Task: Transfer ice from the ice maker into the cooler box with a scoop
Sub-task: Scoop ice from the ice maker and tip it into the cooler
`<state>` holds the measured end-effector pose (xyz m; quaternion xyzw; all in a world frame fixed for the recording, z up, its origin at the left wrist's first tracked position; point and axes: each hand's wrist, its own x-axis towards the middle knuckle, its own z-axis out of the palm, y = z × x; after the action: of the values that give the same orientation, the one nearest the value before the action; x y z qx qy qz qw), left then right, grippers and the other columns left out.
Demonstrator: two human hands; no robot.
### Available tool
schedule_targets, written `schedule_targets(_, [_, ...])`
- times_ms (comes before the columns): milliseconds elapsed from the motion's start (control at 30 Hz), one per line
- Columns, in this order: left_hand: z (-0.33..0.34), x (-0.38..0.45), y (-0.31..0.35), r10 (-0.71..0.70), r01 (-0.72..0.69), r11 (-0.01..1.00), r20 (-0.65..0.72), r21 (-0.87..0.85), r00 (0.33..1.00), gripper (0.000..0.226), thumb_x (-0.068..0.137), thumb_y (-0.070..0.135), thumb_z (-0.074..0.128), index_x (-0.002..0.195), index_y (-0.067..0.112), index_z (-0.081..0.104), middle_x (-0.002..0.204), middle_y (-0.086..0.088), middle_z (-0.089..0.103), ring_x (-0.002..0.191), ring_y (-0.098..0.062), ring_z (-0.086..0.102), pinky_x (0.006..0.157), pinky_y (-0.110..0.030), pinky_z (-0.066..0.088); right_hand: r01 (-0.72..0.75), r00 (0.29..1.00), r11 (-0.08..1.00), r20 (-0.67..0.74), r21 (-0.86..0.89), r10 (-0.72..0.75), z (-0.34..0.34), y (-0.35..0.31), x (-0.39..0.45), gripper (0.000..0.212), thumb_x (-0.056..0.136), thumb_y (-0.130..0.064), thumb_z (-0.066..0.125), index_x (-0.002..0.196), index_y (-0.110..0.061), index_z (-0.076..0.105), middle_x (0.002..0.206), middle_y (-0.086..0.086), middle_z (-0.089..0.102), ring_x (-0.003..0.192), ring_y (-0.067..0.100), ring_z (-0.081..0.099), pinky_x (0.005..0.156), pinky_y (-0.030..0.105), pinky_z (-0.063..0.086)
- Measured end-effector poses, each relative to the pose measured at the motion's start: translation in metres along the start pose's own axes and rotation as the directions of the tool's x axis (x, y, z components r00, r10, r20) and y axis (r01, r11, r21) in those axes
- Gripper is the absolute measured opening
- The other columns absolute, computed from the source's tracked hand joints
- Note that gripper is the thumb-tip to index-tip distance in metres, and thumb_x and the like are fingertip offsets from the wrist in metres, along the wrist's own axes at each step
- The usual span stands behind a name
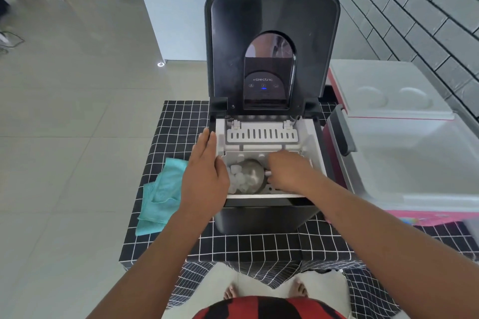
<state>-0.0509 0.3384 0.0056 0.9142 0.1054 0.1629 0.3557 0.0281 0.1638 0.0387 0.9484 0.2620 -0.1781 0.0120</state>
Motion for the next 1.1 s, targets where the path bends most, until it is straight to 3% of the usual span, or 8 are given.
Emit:
schedule_targets(100, [0.000, 0.000, 0.000, -0.005, 0.005, 1.000, 0.001, 0.000, 1.000, 0.053, 0.099, 0.020, 0.039, 0.151, 0.017, 0.030, 0.161, 0.010, 0.018, 0.145, -0.007, 0.021, 0.114, -0.036, 0.034, 0.016, 1.000, 0.996, 0.007, 0.086, -0.017, 0.001, 0.009, -0.007, 0.016, 0.074, -0.027, 0.063, 0.084, -0.015, 0.063, 0.074, 0.000, 0.060, 0.078, 0.024, 0.062, 0.061, 0.031, 0.048])
schedule_targets(233, [0.001, 0.000, 0.000, -0.007, 0.007, 1.000, -0.004, -0.009, 1.000, 0.052, 0.100, 0.022, 0.039, 0.151, 0.019, 0.030, 0.160, 0.012, 0.018, 0.145, -0.006, 0.021, 0.115, -0.035, 0.033, 0.031, 0.995, 0.999, -0.097, 0.036, -0.027, -0.004, 0.010, -0.016, 0.022, 0.060, -0.038, 0.053, 0.053, -0.022, 0.040, 0.056, -0.005, 0.044, 0.055, 0.018, 0.048, 0.051, 0.025, 0.036])
schedule_targets(333, [-0.001, -0.001, -0.001, -0.009, 0.009, 1.000, -0.002, -0.027, 1.000, 0.051, 0.101, 0.023, 0.037, 0.151, 0.020, 0.030, 0.160, 0.012, 0.019, 0.145, -0.005, 0.021, 0.116, -0.033, 0.030, 0.024, 0.980, 1.000, -0.196, -0.019, -0.027, -0.009, 0.016, -0.021, 0.010, 0.063, -0.030, 0.053, 0.060, -0.020, 0.054, 0.060, -0.003, 0.050, 0.056, 0.018, 0.050, 0.048, 0.024, 0.032])
schedule_targets(400, [-0.002, -0.001, -0.002, -0.002, 0.002, 0.999, -0.008, -0.038, 1.000, 0.049, 0.102, 0.022, 0.034, 0.151, 0.020, 0.031, 0.160, 0.012, 0.020, 0.145, -0.005, 0.021, 0.117, -0.032, 0.028, 0.006, 0.971, 1.000, -0.238, -0.005, -0.007, -0.013, 0.021, -0.027, 0.016, 0.065, -0.031, 0.052, 0.070, -0.019, 0.063, 0.065, -0.003, 0.056, 0.061, 0.019, 0.055, 0.049, 0.024, 0.036])
schedule_targets(600, [-0.005, -0.003, 0.003, 0.002, -0.003, 0.999, -0.013, -0.055, 1.000, 0.048, 0.103, 0.021, 0.033, 0.150, 0.018, 0.033, 0.159, 0.011, 0.023, 0.144, -0.004, 0.023, 0.117, -0.029, 0.025, -0.034, 0.963, 0.975, -0.254, 0.218, 0.090, -0.009, 0.029, -0.044, 0.017, 0.073, -0.030, 0.056, 0.072, -0.019, 0.068, 0.066, -0.002, 0.055, 0.065, 0.017, 0.056, 0.051, 0.024, 0.040])
schedule_targets(733, [-0.007, -0.003, 0.006, 0.003, -0.003, 1.000, 0.001, -0.021, 1.000, 0.048, 0.103, 0.021, 0.033, 0.151, 0.017, 0.032, 0.160, 0.009, 0.022, 0.145, -0.007, 0.023, 0.117, -0.028, 0.022, -0.008, 0.945, 0.965, -0.312, 0.264, 0.093, -0.002, 0.033, -0.051, 0.015, 0.073, -0.029, 0.057, 0.072, -0.020, 0.068, 0.073, -0.002, 0.048, 0.083, 0.014, 0.047, 0.069, 0.029, 0.048])
schedule_targets(867, [-0.008, -0.003, 0.008, -0.002, 0.002, 1.000, 0.007, 0.018, 1.000, 0.049, 0.102, 0.022, 0.032, 0.151, 0.017, 0.032, 0.160, 0.008, 0.022, 0.145, -0.008, 0.022, 0.116, -0.027, 0.022, 0.036, 0.914, 0.941, -0.391, 0.337, 0.105, 0.000, 0.039, -0.056, 0.012, 0.076, -0.026, 0.066, 0.075, -0.017, 0.073, 0.079, -0.001, 0.054, 0.091, 0.009, 0.039, 0.083, 0.024, 0.039])
schedule_targets(1100, [-0.013, 0.003, 0.017, -0.027, 0.025, 0.993, 0.016, 0.117, 1.000, 0.052, 0.096, 0.018, 0.044, 0.148, 0.016, 0.037, 0.159, 0.006, 0.024, 0.146, -0.013, 0.023, 0.115, -0.031, 0.024, 0.097, 0.849, 0.936, -0.519, 0.337, 0.099, -0.013, 0.062, -0.071, 0.017, 0.074, -0.030, 0.075, 0.084, -0.017, 0.078, 0.085, -0.007, 0.054, 0.095, 0.012, 0.043, 0.078, 0.020, 0.033])
